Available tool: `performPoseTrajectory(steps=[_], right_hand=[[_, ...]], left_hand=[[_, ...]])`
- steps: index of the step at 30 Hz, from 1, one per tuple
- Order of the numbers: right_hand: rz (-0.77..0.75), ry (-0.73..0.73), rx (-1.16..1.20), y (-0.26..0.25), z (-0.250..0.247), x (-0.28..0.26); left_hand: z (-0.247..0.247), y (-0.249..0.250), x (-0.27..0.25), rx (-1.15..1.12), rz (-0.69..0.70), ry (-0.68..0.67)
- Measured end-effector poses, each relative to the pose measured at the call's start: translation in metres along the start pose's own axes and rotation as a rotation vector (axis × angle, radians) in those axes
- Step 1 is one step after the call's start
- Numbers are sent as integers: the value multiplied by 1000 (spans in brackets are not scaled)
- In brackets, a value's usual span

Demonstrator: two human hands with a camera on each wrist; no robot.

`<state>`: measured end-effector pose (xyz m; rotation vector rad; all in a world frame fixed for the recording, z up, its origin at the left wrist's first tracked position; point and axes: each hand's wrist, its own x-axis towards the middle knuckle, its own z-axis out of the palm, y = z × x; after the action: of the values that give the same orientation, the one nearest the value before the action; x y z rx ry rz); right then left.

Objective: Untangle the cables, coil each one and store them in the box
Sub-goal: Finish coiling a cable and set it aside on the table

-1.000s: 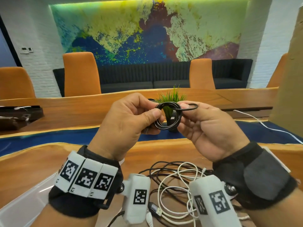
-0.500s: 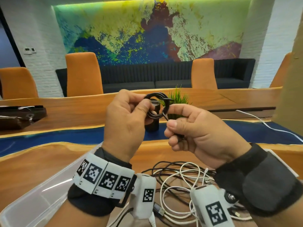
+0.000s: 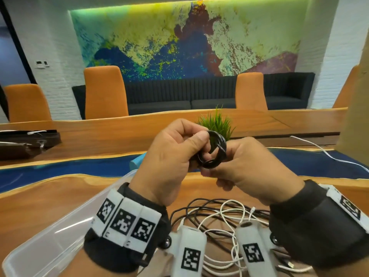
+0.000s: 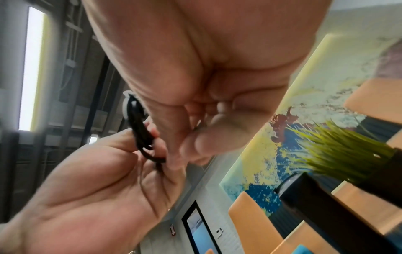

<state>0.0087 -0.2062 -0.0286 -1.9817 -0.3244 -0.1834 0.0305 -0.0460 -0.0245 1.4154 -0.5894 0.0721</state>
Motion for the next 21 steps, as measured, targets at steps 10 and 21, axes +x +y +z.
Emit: performPoseTrajectory(steps=[10,21], right_hand=[[-271,306,86,-5,8,-2],[1,27,433,-11,2,-4]], left_hand=[[4,0,-3,318,33,19],[2,-14,2,509,247,254]])
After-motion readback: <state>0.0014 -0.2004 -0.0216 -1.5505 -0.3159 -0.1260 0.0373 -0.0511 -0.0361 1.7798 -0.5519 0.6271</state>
